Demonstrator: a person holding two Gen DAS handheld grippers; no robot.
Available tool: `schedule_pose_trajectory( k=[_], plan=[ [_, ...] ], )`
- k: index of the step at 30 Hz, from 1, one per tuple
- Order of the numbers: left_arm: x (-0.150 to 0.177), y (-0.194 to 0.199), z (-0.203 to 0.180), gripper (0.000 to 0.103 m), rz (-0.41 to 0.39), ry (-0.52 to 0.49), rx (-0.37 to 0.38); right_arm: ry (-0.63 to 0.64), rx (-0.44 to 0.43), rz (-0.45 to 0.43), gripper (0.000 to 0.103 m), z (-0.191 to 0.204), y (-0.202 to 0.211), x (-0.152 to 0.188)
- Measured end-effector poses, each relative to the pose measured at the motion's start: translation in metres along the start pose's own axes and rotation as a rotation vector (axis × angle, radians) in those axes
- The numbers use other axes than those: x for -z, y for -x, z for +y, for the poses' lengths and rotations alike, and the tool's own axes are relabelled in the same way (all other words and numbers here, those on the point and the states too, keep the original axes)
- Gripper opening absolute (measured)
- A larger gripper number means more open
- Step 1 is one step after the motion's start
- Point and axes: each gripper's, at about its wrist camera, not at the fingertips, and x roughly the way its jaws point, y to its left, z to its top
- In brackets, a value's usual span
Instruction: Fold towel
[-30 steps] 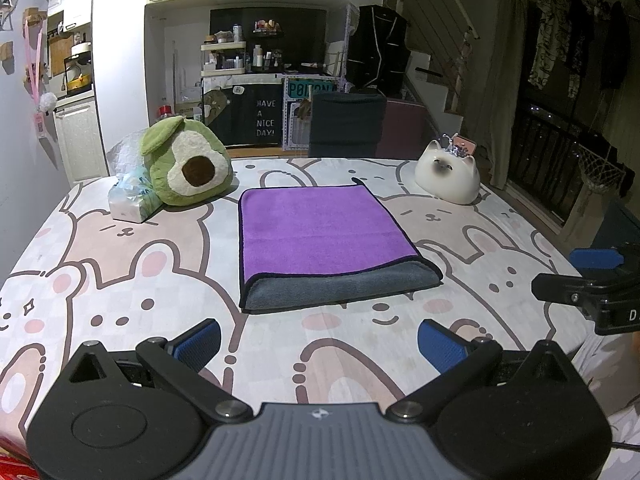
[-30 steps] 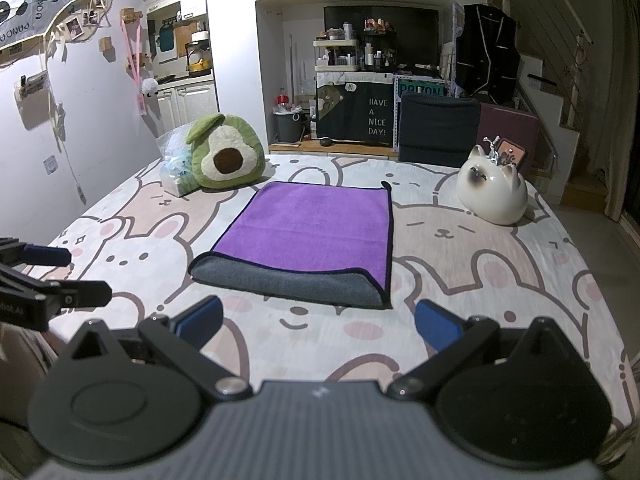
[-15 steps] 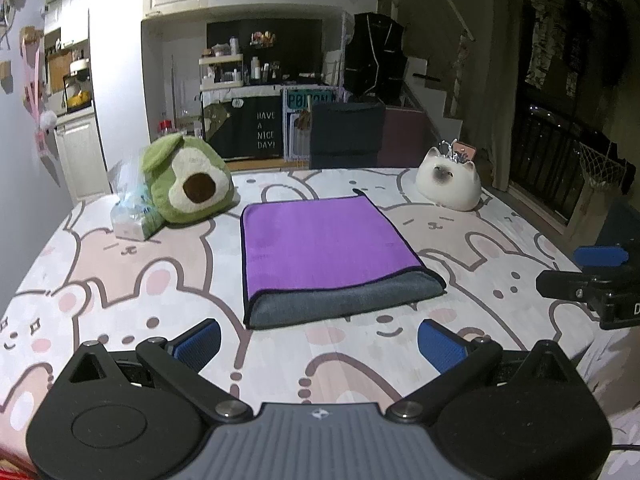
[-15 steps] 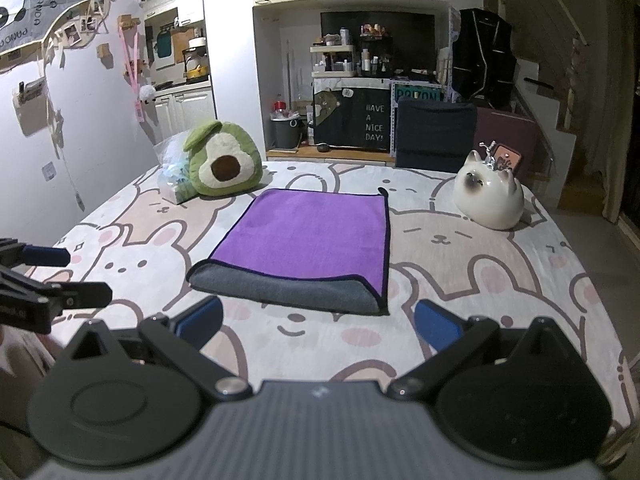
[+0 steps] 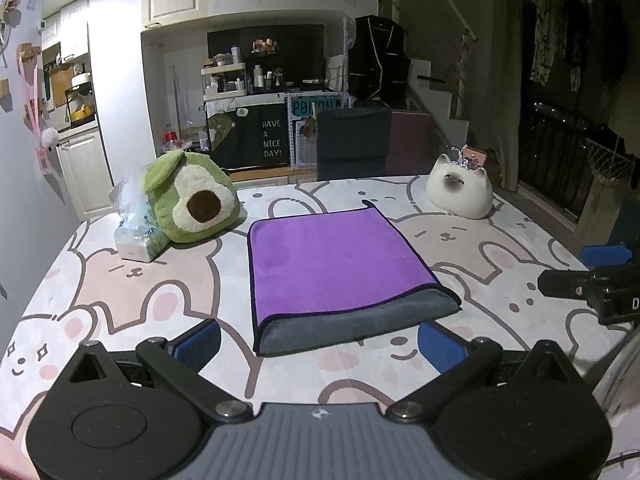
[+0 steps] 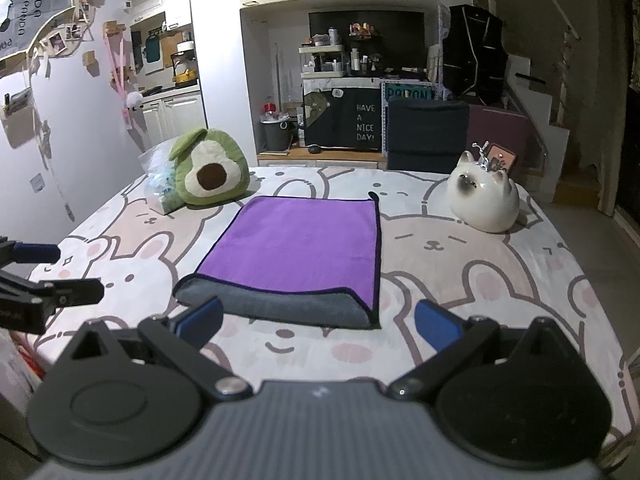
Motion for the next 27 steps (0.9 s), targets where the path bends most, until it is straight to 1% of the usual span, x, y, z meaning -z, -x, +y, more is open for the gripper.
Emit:
schedule_pose_trajectory(
  k=[7, 13, 20, 27],
  plan=[
    [-0.01, -0.011, 0.001, 0.103, 0.005, -0.007, -0.009, 0.014, 0.024, -0.002, 0.103, -0.003, -0.009, -0.007],
    [-0.021, -0.028, 0.006, 0.103, 0.007, -0.009, -0.053, 0.045, 0.045, -0.014, 0.103, -0.003, -0.014, -0.012],
    [-0.032, -0.05, 0.012, 0.103, 0.018, -0.018, -0.07, 0.056, 0.05, -0.002, 0.103, -0.004, -0.023, -0.017],
    [-0.036, -0.073, 0.016, 0.103, 0.059, -0.012, -0.051, 0.041, 0.057, 0.023, 0.103, -0.007, -0.033, -0.022]
  ],
)
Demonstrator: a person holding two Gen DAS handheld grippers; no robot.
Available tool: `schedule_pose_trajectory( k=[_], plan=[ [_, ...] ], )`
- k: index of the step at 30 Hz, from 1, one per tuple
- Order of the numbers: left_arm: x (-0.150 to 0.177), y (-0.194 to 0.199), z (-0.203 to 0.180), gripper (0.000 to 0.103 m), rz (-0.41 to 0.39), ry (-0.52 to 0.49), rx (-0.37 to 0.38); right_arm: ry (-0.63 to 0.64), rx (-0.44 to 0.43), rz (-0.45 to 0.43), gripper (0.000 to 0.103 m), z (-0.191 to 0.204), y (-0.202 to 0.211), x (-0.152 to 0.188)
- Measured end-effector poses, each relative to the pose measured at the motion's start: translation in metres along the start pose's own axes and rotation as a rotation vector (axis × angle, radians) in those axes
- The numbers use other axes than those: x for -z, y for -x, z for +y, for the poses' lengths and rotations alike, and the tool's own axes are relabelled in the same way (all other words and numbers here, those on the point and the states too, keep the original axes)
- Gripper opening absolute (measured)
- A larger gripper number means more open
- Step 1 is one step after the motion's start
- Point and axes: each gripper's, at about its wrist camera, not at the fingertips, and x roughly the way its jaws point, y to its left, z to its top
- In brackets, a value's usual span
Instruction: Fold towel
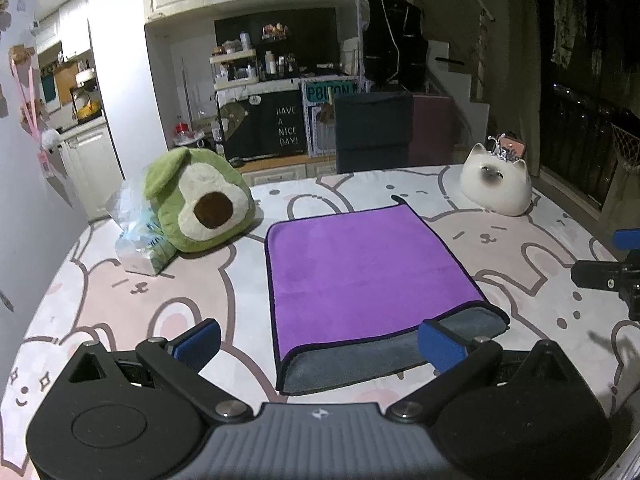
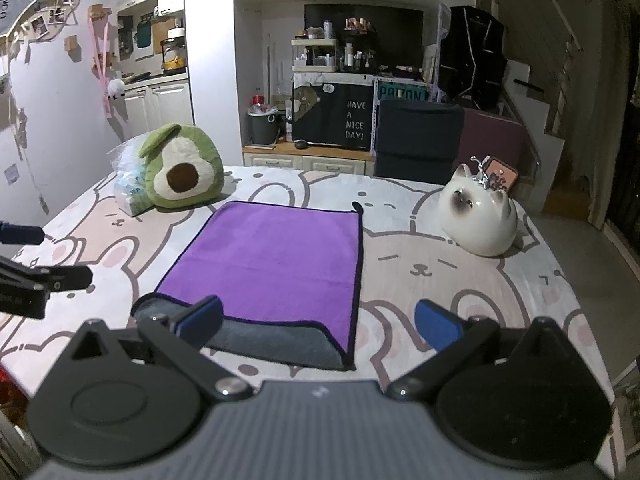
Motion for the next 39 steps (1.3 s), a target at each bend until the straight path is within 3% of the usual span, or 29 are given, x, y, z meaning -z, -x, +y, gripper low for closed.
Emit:
schedule_pose_trajectory(
  k=[12, 20, 27, 39],
  plan=[
    [-0.005, -0.038, 0.018, 0.103, 0.027, 0.074, 0.041, -0.037, 0.032, 0.039, 0.103, -0.008, -0.026, -0.007],
    [0.001, -0.059, 0.033, 0.103, 0.017, 0.069, 0.043, -0.027, 0.044, 0.056, 0.103, -0.017, -0.052, -0.005],
    [0.007, -0.076, 0.056, 0.103, 0.03, 0.156, 0.129, -0.002, -0.019, 0.07, 0.103, -0.028, -0.073, -0.002],
    [0.012, -0.097, 0.076, 0.103, 0.026, 0.172, 0.182, 0.029, -0.099, 0.068, 0.103, -0.037, -0.101, 0.001]
  ],
)
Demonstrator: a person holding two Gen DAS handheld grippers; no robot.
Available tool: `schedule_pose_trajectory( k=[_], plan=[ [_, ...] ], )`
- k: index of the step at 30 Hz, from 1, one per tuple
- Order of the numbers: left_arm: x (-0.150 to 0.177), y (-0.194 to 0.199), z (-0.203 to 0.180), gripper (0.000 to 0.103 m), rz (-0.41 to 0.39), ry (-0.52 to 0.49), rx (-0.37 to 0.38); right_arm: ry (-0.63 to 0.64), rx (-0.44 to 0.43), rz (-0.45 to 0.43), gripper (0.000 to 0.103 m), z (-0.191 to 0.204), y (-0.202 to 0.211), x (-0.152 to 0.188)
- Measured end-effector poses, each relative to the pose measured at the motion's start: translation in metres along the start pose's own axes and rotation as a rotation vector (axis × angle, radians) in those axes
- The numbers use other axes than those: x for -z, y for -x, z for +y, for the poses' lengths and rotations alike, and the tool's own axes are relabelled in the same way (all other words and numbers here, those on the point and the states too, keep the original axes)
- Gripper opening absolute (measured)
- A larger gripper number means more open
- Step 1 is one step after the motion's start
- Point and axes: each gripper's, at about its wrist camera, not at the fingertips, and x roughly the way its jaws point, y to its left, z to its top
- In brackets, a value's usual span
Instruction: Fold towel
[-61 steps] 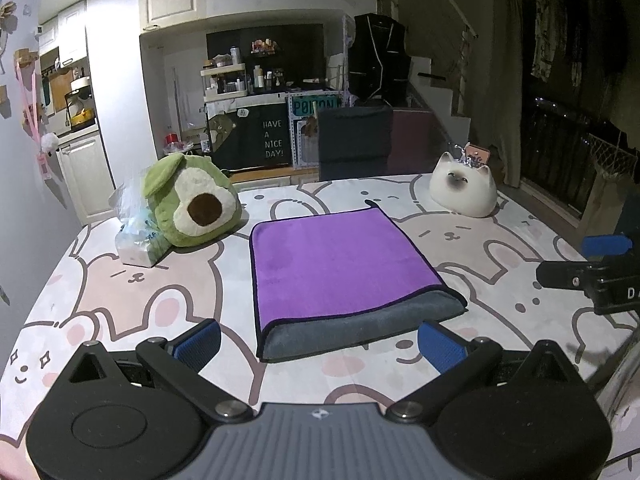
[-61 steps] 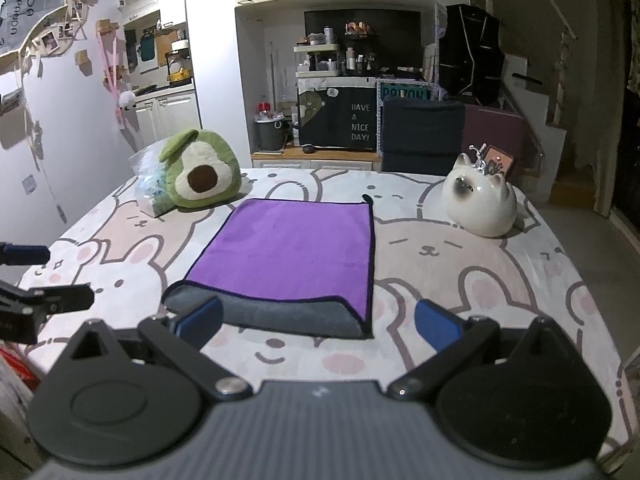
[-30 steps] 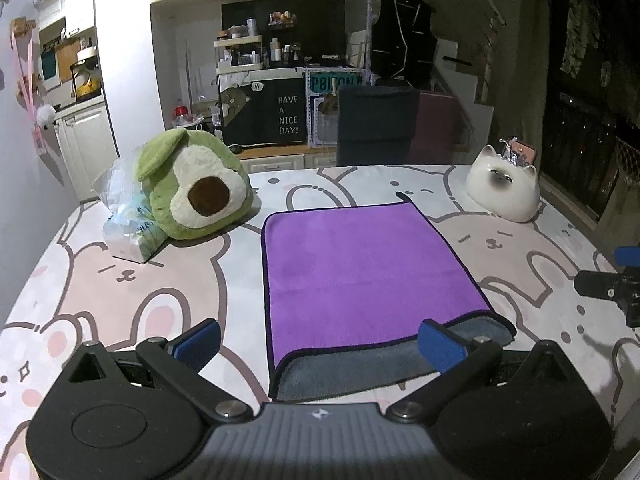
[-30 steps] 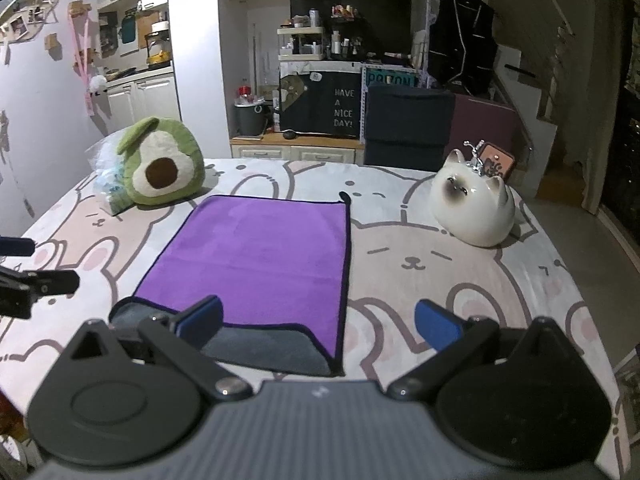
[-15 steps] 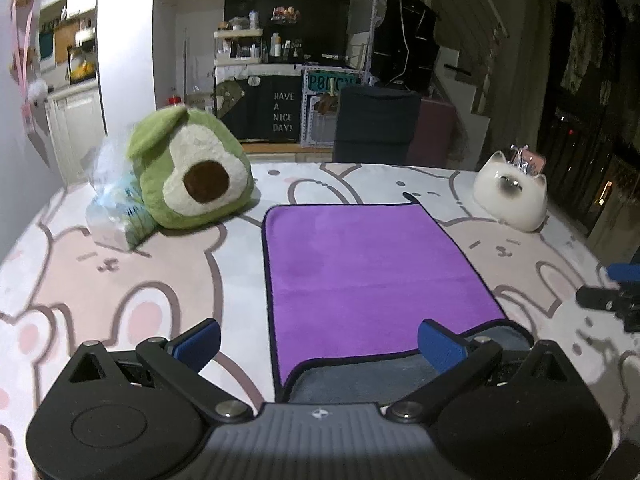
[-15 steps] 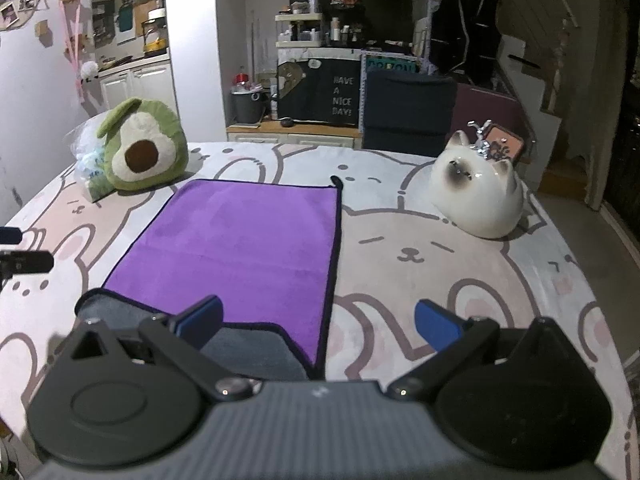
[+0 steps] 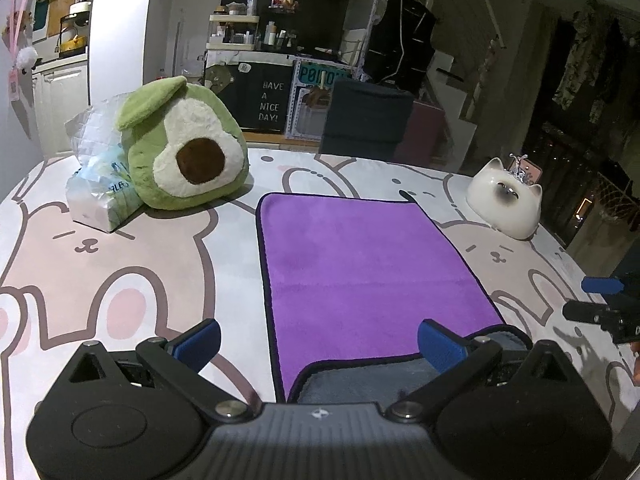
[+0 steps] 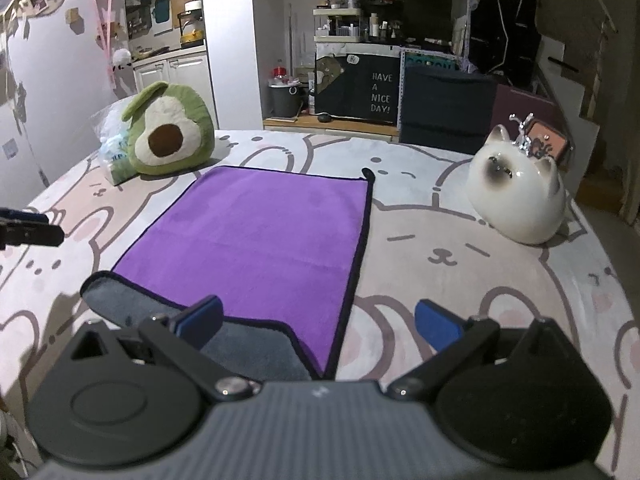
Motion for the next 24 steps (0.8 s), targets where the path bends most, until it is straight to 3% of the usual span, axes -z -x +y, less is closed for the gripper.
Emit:
schedule_pose_trajectory(
  k=[8, 13, 17, 20, 24],
  plan=[
    [-0.001, -0.016, 0.022, 0.103, 0.055, 0.057, 0.16, -0.072, -0.027, 0.025, 0.103, -0.02, -0.022, -0.001],
    [0.0, -0.029, 0.027, 0.097, 0.121, 0.047, 0.189, -0.073, -0.15, 0.056, 0.103, -0.031, -0.038, 0.001],
    [0.003, -0.041, 0.027, 0.088, 0.184, 0.029, 0.2, -0.043, -0.18, 0.093, 0.103, -0.03, -0.047, 0.004],
    [0.006, -0.049, 0.029, 0.085, 0.221, 0.016, 0.189, -0.026, -0.205, 0.181, 0.102, -0.027, -0.058, 0.005],
    [0.008, -0.054, 0.032, 0.076, 0.244, 0.01, 0.185, 0.0, -0.201, 0.244, 0.081, -0.018, -0.066, 0.007]
  ],
)
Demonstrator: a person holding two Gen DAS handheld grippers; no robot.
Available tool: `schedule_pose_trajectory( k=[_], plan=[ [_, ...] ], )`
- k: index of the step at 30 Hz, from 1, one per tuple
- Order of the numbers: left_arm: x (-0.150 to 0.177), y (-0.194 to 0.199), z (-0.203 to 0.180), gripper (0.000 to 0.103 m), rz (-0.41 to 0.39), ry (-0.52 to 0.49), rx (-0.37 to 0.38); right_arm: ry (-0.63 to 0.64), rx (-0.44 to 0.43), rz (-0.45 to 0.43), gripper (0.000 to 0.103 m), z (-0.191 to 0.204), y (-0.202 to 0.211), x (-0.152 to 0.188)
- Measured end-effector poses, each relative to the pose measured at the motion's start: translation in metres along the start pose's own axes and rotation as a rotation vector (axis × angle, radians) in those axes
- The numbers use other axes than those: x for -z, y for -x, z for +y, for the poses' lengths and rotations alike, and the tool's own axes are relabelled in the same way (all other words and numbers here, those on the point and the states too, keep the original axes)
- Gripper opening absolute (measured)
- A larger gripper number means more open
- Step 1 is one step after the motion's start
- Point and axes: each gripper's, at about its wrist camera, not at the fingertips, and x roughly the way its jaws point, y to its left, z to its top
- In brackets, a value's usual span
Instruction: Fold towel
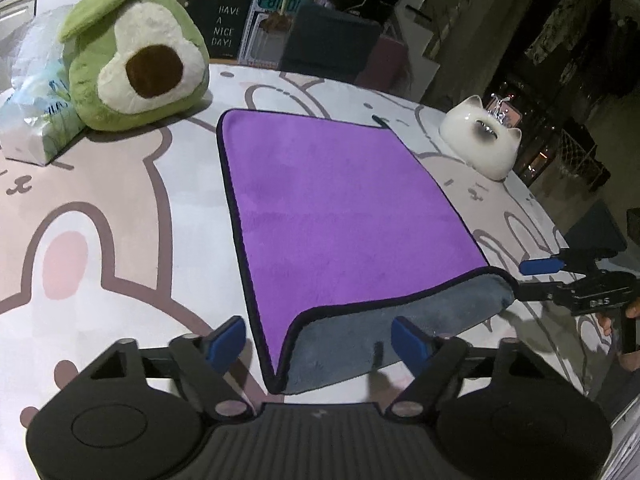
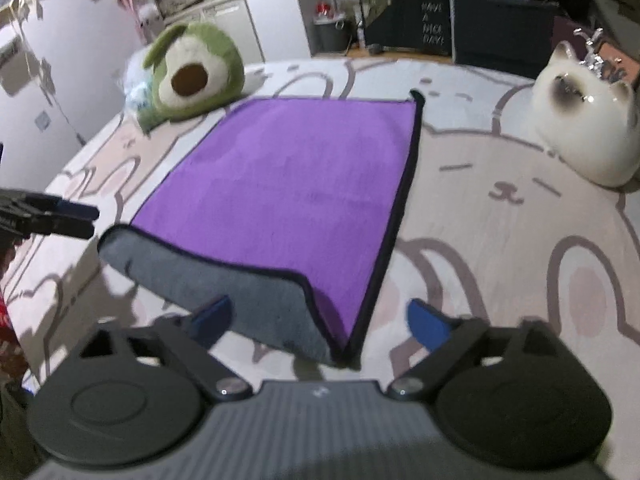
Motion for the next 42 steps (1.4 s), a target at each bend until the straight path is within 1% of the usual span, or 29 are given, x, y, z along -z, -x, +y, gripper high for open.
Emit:
schedule_pose_trajectory(
  k=[2, 3, 4, 6, 9, 10, 12, 13, 14, 15, 17, 20, 22, 24, 25, 26, 27, 33, 39, 42],
  plan=[
    [-0.001, -0.002, 0.0, 0.071, 0.008, -0.011, -0.004, 0.006, 0.021, 0.019, 0.061, 0.001, -0.004, 0.001],
    [-0.002, -0.004, -0.001, 0.069, 0.015, -0.022, -0.01, 0.006, 0.027, 0.028, 0.053, 0.002, -0.006, 0.0],
    [-0.002, -0.005, -0.001, 0.065, 0.024, -0.028, -0.016, 0.003, 0.025, 0.035, 0.051, 0.003, -0.008, 0.0],
    [-0.002, -0.01, 0.0, 0.062, 0.038, -0.037, -0.034, -0.006, 0.014, 0.046, 0.046, 0.001, -0.011, -0.002],
    [-0.002, -0.015, 0.0, 0.055, 0.059, -0.046, -0.038, -0.003, 0.006, 0.065, 0.042, 0.005, -0.017, -0.004],
    [-0.002, -0.016, 0.0, 0.052, 0.065, -0.05, -0.037, -0.001, 0.005, 0.076, 0.041, 0.006, -0.018, -0.005],
    [-0.002, -0.02, -0.001, 0.043, 0.081, -0.061, -0.035, 0.008, 0.002, 0.098, 0.037, 0.008, -0.022, -0.005],
    [-0.002, -0.021, -0.002, 0.041, 0.088, -0.065, -0.034, 0.015, 0.004, 0.108, 0.032, 0.009, -0.024, -0.004],
    [-0.002, -0.022, -0.002, 0.036, 0.095, -0.07, -0.033, 0.021, 0.009, 0.114, 0.028, 0.009, -0.025, -0.004],
    [-0.002, -0.023, -0.003, 0.034, 0.103, -0.074, -0.033, 0.029, 0.01, 0.117, 0.026, 0.01, -0.026, -0.004],
    [-0.002, -0.025, -0.004, 0.029, 0.12, -0.082, -0.038, 0.034, 0.007, 0.115, 0.024, 0.011, -0.026, -0.003],
    [0.0, -0.029, -0.004, 0.025, 0.145, -0.091, -0.046, 0.046, 0.001, 0.112, 0.021, 0.013, -0.026, -0.002],
    [0.001, -0.029, -0.005, 0.022, 0.144, -0.1, -0.056, 0.066, 0.014, 0.119, 0.018, 0.014, -0.027, -0.001],
    [0.0, -0.028, -0.006, 0.011, 0.139, -0.109, -0.072, 0.075, 0.027, 0.124, 0.012, 0.014, -0.028, 0.0],
    [0.0, -0.028, -0.006, 0.006, 0.134, -0.113, -0.08, 0.08, 0.036, 0.122, 0.01, 0.016, -0.028, 0.0],
    [-0.001, -0.026, -0.007, 0.006, 0.125, -0.115, -0.084, 0.085, 0.043, 0.12, 0.007, 0.016, -0.027, -0.001],
    [-0.002, -0.025, -0.007, 0.006, 0.113, -0.115, -0.088, 0.085, 0.047, 0.115, 0.006, 0.016, -0.026, -0.001],
    [-0.015, -0.009, -0.012, 0.006, -0.01, -0.096, -0.117, 0.04, 0.059, 0.063, 0.006, 0.012, -0.016, -0.008],
    [-0.032, 0.004, -0.018, 0.006, -0.131, -0.073, -0.146, -0.007, 0.081, -0.043, 0.006, 0.009, 0.0, -0.024],
    [-0.041, 0.006, -0.022, 0.006, -0.173, -0.079, -0.162, -0.031, 0.093, -0.09, 0.006, 0.007, 0.006, -0.033]
  ],
)
